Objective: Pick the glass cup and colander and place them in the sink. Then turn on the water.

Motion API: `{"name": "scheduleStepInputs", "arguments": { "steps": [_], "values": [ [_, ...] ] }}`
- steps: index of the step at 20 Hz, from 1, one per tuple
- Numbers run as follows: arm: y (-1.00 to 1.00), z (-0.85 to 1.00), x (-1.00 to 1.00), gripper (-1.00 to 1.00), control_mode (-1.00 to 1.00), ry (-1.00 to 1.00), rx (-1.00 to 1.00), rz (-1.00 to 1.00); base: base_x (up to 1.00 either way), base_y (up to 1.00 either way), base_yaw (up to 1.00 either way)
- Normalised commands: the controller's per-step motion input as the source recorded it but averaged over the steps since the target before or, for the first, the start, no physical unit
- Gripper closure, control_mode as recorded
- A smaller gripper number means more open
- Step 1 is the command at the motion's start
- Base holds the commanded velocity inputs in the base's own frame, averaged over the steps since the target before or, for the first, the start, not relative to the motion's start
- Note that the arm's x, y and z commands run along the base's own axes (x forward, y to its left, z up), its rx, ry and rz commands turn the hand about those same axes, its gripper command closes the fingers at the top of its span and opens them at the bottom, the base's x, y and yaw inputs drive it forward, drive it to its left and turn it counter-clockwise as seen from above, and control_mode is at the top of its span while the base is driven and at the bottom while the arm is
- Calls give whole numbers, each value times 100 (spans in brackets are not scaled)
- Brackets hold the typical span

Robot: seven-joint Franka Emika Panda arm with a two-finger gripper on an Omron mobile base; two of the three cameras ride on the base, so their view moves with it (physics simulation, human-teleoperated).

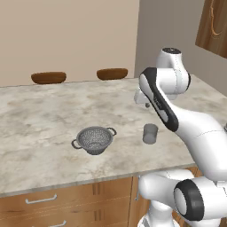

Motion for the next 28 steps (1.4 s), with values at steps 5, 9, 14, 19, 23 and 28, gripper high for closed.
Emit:
{"name": "scheduleStepInputs", "arguments": {
  "steps": [5, 9, 14, 19, 23, 28],
  "values": [
    [1, -2, -28, -100, -100, 0, 0, -2, 0, 0, 0],
    [0, -12, -46, -100, -100, 1, 0, -4, 0, 0, 0],
    [0, -15, -39, -100, -100, 7, 0, -3, 0, 0, 0],
    [16, -15, -33, -100, -100, 12, 0, -6, 0, 0, 0],
    [44, -21, -21, -100, -100, 12, 0, -6, 0, 0, 0],
    [54, -16, -10, -100, -100, 13, 0, -4, 0, 0, 0]
  ]
}}
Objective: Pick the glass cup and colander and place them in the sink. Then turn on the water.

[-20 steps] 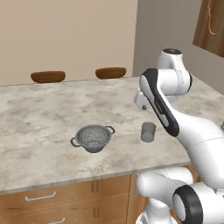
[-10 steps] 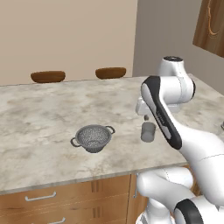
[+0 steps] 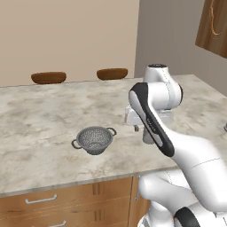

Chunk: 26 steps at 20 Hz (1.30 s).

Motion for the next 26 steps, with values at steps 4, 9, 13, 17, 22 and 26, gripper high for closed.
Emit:
{"name": "scheduleStepInputs", "arguments": {
  "steps": [4, 9, 13, 17, 22, 26],
  "values": [
    [53, -13, 0, -100, -100, 6, 2, -2, 0, 0, 0],
    [49, -19, 0, -100, -100, 1, 3, -2, 0, 0, 0],
    [48, -30, 5, -100, -100, 1, 3, -3, 0, 0, 0],
    [54, -37, 22, -100, -100, 1, 1, -3, 0, 0, 0],
    [38, -32, 43, -100, -100, 0, 3, -3, 0, 0, 0],
    [14, -28, 56, -100, -100, 0, 6, -4, 0, 0, 0]
  ]
}}
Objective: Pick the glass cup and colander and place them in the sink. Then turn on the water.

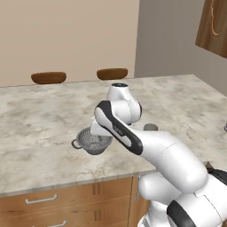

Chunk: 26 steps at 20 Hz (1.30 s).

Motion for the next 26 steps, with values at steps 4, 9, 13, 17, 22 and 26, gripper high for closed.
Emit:
{"name": "scheduleStepInputs", "arguments": {
  "steps": [4, 9, 13, 17, 22, 26],
  "values": [
    [0, -19, 63, -100, -100, 3, 7, -3, 0, 0, 0],
    [0, -13, 49, -100, -100, 4, 4, -3, 0, 0, 0],
    [-1, -20, 36, -100, -100, 5, 1, -1, 0, 0, 0],
    [-21, -11, 14, -100, -100, 3, 4, -1, 0, 0, 0],
    [-41, -9, 0, -100, -100, 0, 8, -3, 0, 0, 0],
    [-28, -17, 3, -100, -100, 1, 5, -3, 0, 0, 0]
  ]
}}
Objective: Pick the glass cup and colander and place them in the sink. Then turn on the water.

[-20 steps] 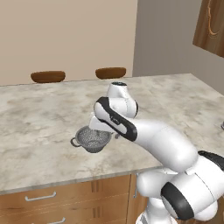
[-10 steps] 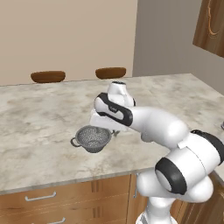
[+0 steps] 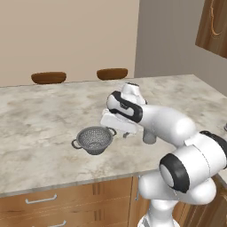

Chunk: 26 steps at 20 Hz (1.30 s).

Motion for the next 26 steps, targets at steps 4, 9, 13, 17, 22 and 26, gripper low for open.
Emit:
{"name": "scheduleStepInputs", "arguments": {
  "steps": [4, 9, 13, 17, 22, 26],
  "values": [
    [1, -26, 26, -100, -100, 0, 3, -4, 0, 0, 0],
    [3, -31, 34, -100, -100, 0, 1, -1, 0, 0, 0],
    [0, -23, 23, -100, -100, 0, 2, 0, 0, 0, 0],
    [0, -22, 12, -100, -100, 0, 1, 0, 0, 0, 0],
    [18, -22, 12, -100, -100, 0, 0, 0, 0, 0, 0],
    [22, -21, 8, -100, -100, 0, 0, 0, 0, 0, 0]
  ]
}}
